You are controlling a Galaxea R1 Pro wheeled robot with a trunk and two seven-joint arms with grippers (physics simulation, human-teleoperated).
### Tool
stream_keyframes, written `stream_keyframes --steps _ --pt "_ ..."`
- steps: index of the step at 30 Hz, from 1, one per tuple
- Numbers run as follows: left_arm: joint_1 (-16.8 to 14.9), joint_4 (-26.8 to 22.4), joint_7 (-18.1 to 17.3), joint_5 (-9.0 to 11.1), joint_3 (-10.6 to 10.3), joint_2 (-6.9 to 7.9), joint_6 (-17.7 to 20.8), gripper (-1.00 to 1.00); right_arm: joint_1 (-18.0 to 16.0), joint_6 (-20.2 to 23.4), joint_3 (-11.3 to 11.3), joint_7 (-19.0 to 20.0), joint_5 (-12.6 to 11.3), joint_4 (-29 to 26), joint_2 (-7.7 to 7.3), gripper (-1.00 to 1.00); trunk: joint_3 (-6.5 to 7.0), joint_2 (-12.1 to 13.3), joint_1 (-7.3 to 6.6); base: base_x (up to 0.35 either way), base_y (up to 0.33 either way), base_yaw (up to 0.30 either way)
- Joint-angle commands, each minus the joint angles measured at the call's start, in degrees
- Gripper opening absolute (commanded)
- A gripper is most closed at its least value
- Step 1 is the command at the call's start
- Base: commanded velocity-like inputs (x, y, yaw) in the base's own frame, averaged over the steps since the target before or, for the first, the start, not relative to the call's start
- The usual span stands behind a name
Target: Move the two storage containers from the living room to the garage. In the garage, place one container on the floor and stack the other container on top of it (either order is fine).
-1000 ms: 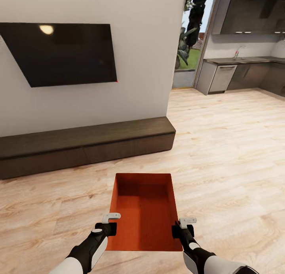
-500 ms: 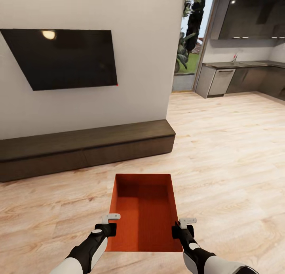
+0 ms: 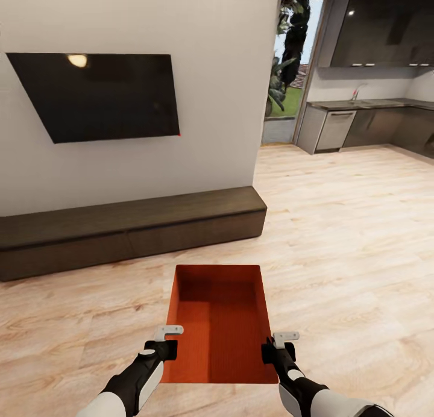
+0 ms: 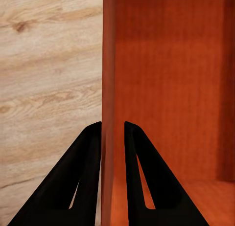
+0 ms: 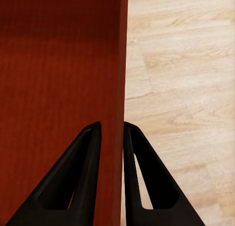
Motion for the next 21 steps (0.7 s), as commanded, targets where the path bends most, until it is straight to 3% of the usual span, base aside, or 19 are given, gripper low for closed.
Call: stream_keyframes --steps 1,21 --pt "0.03 0.12 0.90 0.22 -0.26 0.05 0.41 -1.00 -0.07 -0.49 -1.82 -0.25 -0.65 -0.22 0.01 -1.00 0.04 -0.05 0.01 0.000 0.000 0.000" --pt "0.03 0.06 0.90 0.09 -0.29 0.05 0.43 -1.00 -0.08 -0.52 -1.82 -0.25 -0.58 -0.24 -0.02 -1.00 1.89 -0.05 0.01 0.000 0.000 0.000"
